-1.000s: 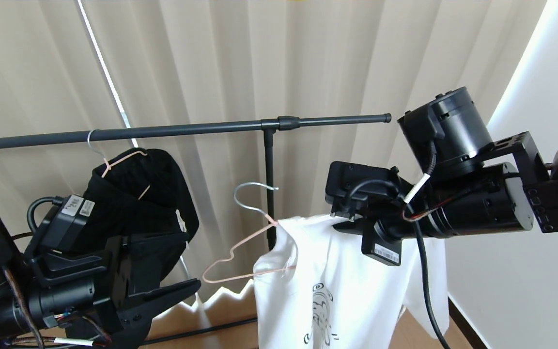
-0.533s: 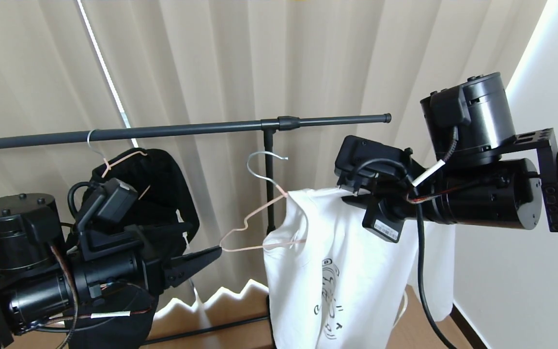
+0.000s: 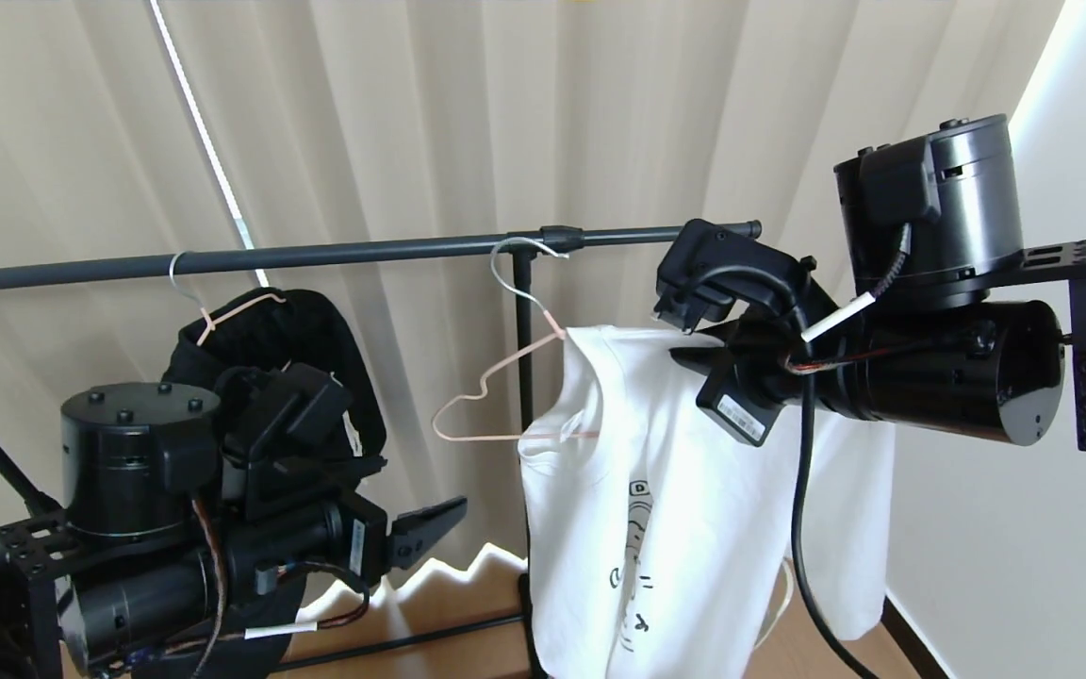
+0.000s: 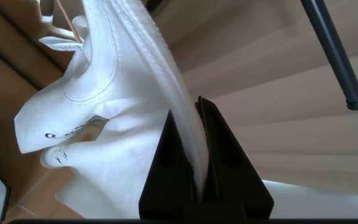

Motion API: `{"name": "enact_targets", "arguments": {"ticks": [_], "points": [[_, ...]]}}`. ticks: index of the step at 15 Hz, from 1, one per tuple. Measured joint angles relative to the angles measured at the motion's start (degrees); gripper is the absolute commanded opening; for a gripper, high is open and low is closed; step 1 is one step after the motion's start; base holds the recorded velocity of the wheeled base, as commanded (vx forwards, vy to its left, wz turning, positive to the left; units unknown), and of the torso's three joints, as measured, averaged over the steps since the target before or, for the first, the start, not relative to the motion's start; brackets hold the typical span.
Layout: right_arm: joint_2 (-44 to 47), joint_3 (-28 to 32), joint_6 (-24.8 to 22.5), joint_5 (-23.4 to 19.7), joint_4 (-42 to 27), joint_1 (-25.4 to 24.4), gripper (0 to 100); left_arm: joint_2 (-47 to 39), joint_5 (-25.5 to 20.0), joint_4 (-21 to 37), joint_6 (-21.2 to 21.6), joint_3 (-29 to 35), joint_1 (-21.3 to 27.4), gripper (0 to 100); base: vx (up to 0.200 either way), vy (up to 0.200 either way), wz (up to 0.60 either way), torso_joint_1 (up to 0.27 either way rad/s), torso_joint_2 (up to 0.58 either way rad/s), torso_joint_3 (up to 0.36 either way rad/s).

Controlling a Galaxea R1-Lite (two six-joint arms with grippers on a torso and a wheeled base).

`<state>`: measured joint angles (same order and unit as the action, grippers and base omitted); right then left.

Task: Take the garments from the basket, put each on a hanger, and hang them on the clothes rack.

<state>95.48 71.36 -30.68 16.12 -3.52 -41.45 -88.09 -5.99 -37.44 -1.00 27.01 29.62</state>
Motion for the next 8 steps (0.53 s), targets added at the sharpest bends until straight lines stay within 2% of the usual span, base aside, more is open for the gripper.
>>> {"name": "enact_targets", "arguments": {"ticks": [2,3,6,8], "points": [[-0.2,0.2,2.6,1.8,0.2,-1.5,0,-0.2,3.7,0.4,-1.4,-0.4,3.4,100,0.0,0.0,0.0,0.0,0.0,0.0],[-0.2,0.4,2.9,2.8,1.3,-2.0,0,-0.7,5.4,0.4,-2.6,-0.3,4.9,100,0.0,0.0,0.0,0.0,0.0,0.0],[0.0,0.9,2.9,4.4,5.0,-2.8,0,-4.2,15.3,0.3,-7.2,2.0,9.4,100,0.0,0.0,0.0,0.0,0.0,0.0],[0.2,1.0,3.7,4.4,5.6,-3.0,0,-6.6,18.7,0.2,-9.8,3.7,11.6,100,0.0,0.0,0.0,0.0,0.0,0.0]]}}
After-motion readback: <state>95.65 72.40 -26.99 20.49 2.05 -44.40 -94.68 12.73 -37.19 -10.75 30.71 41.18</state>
